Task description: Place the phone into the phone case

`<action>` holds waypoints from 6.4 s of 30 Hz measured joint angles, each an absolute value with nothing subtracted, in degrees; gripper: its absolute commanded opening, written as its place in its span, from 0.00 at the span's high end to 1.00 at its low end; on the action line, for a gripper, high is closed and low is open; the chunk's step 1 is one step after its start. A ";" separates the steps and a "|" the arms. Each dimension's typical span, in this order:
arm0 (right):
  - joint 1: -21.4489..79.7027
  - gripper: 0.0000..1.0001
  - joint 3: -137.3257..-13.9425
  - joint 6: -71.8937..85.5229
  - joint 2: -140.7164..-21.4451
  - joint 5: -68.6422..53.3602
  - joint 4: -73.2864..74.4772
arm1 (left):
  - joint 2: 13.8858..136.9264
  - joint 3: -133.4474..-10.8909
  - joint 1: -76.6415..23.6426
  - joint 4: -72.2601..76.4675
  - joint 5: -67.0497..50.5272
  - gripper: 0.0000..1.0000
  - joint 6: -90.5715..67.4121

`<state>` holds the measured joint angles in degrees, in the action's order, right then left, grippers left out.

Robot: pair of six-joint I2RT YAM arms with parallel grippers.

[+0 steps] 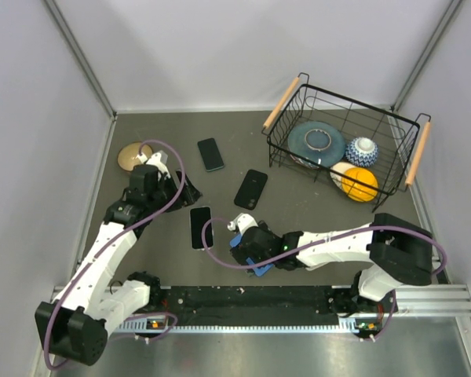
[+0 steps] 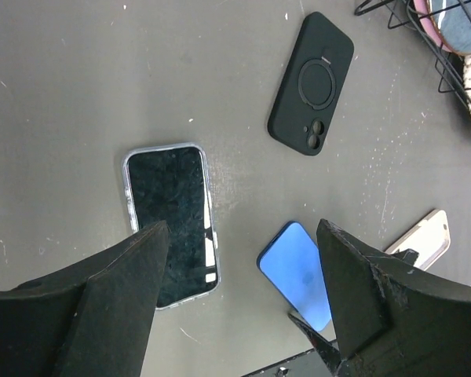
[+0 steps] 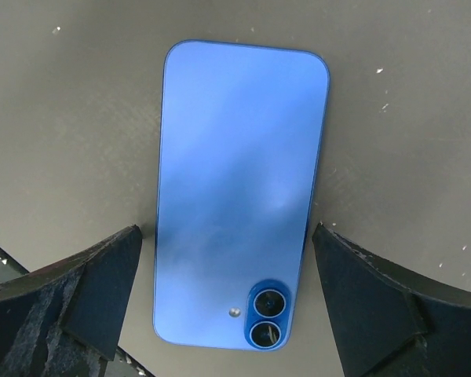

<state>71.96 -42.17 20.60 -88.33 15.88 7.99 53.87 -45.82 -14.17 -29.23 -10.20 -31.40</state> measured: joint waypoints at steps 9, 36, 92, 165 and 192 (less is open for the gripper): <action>71.94 0.24 -42.22 20.60 -88.36 15.35 8.38 | 55.27 -44.71 -13.96 -29.08 -12.97 0.20 -31.31; 71.96 0.49 -28.12 17.67 -70.98 16.69 0.47 | 78.94 -36.93 -26.37 -14.44 -37.95 0.30 -31.03; 72.27 0.27 -44.31 21.56 -86.13 10.72 22.65 | 75.13 -39.44 -29.67 -17.26 -26.76 0.28 -33.34; 72.64 0.67 -37.36 24.80 -79.02 16.91 11.55 | 67.20 -18.74 -47.46 5.85 -15.90 0.18 -73.78; 72.64 0.66 -35.20 37.76 -77.54 16.25 6.76 | 66.11 -13.37 -55.33 14.28 -5.69 0.61 -88.73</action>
<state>72.64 -35.20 37.76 -77.54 16.25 6.76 66.11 -13.37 -55.33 14.28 -5.69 -88.73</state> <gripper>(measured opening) 0.665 0.451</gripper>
